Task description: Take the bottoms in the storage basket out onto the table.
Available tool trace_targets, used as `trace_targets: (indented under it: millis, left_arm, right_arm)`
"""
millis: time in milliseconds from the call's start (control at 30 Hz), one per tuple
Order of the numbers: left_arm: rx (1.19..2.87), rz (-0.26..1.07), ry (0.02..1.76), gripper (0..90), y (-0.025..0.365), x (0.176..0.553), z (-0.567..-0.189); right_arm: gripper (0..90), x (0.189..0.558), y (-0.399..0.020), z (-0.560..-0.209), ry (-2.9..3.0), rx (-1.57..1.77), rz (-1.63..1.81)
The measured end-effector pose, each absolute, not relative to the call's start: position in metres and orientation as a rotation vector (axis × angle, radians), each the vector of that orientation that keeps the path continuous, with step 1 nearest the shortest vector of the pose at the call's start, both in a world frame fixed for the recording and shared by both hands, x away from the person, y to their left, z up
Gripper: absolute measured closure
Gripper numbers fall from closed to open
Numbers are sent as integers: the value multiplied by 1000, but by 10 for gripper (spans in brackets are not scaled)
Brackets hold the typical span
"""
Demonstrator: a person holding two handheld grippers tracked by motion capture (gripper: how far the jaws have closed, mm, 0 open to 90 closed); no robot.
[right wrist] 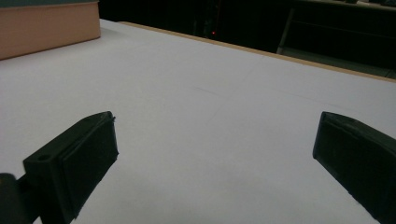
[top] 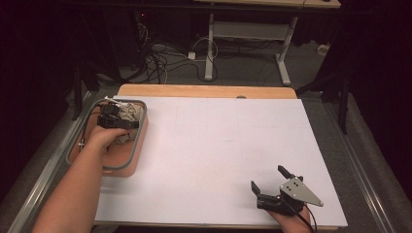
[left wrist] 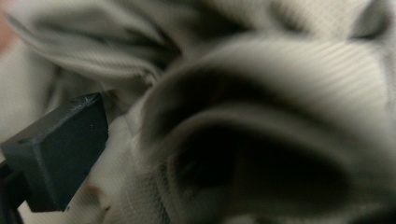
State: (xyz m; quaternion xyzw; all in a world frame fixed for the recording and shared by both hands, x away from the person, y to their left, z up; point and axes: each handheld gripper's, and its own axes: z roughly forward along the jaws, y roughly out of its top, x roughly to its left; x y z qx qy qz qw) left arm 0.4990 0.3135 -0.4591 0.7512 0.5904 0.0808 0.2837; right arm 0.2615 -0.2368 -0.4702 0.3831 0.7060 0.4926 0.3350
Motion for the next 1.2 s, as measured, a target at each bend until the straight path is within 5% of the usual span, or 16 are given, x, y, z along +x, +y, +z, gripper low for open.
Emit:
trace_targets:
  millis: [167, 467, 1200]
  left_arm:
    - [2084, 153, 1603, 0, 309, 503, -467]
    - [2176, 230, 1588, 4, 300, 503, -468]
    - [2216, 257, 1449, 475, 296, 495, -461]
  right_arm:
    - [9, 261, -237, -470, 1841, 999, 1287]
    - [9, 261, -236, -471, 1847, 994, 1280]
    - [12, 262, -234, -473, 1857, 987, 1269]
